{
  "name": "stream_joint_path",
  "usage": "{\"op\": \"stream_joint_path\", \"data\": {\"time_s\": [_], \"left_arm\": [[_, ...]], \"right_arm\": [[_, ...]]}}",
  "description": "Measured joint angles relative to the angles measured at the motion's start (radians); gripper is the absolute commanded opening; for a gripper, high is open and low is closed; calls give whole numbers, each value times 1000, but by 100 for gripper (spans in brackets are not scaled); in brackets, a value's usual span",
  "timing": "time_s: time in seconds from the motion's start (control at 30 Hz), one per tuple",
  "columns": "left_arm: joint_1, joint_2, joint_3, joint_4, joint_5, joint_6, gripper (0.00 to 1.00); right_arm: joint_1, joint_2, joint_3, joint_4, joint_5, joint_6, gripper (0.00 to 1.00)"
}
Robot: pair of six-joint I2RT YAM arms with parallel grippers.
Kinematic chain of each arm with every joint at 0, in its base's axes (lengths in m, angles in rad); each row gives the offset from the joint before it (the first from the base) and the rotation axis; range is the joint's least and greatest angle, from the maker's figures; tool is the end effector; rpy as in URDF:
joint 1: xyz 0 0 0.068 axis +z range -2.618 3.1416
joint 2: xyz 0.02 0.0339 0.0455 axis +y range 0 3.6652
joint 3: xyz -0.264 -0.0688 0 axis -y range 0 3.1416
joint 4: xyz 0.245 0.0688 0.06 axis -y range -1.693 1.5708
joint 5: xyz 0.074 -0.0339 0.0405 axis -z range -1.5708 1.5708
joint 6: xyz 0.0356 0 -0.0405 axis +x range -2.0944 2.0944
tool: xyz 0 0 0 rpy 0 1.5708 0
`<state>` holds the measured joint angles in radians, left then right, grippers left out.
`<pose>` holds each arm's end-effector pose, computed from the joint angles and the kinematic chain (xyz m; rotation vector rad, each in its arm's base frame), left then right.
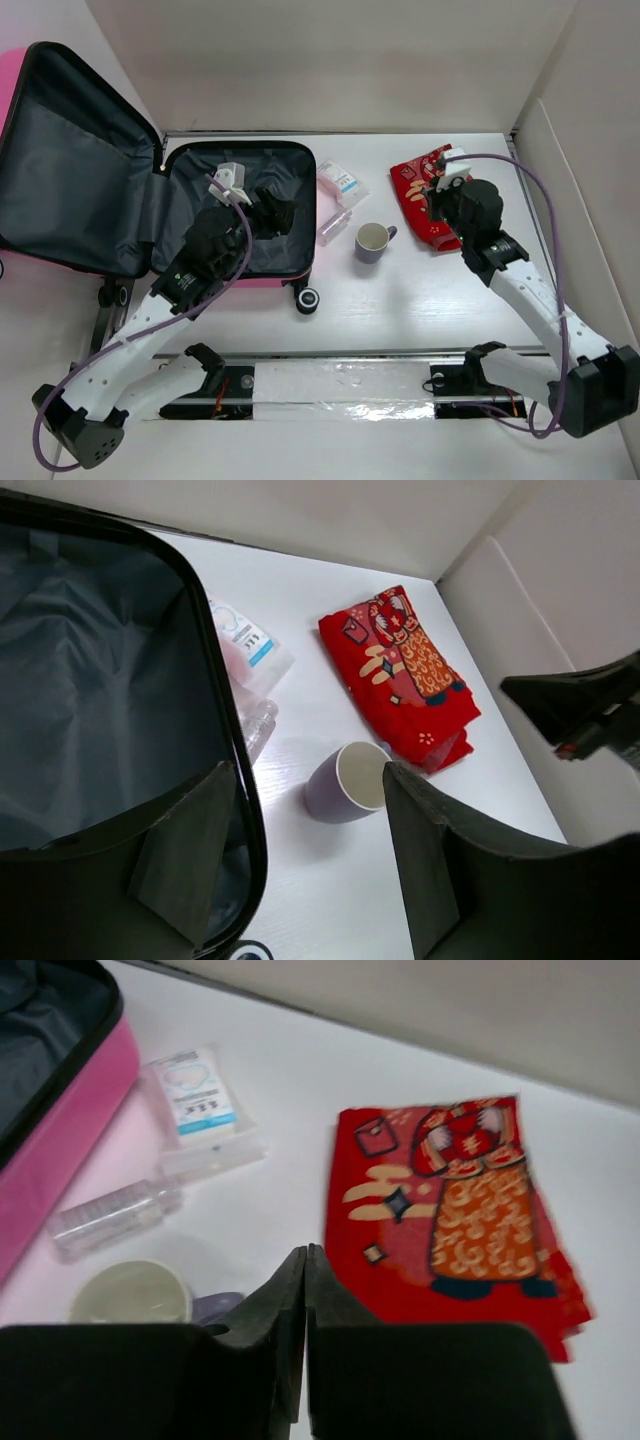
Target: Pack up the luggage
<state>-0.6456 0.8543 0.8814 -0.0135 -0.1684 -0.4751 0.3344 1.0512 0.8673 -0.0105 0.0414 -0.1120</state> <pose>0.1625 -0.1150 0.3807 -0.0002 1.6070 -0.7482 0.2350 0.0801 0.3357 -0.3617 1.7293 0.1248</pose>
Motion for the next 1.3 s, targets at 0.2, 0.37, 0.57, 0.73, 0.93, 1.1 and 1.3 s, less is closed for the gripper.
{"op": "stream_joint_path", "data": {"time_s": [0.2, 0.37, 0.57, 0.73, 0.93, 1.1, 1.3], "left_arm": [[0, -16, 90, -128, 47, 58, 16], [0, -27, 117, -198, 61, 130, 0], [0, -75, 66, -219, 51, 198, 43], [0, -131, 23, -215, 47, 233, 47], [0, -158, 0, -208, 48, 243, 47], [0, -157, -7, -208, 56, 246, 47], [0, -158, -7, -208, 58, 247, 47]], "right_arm": [[92, 83, 23, -57, 26, -21, 0], [125, 92, 24, -79, 69, -27, 17], [130, 167, 24, -104, 90, -38, 53], [140, 274, 42, -146, 76, -60, 54], [146, 401, 122, -192, 23, -80, 53], [157, 457, 159, -191, -23, -88, 49], [174, 560, 199, -192, -58, -101, 38]]}}
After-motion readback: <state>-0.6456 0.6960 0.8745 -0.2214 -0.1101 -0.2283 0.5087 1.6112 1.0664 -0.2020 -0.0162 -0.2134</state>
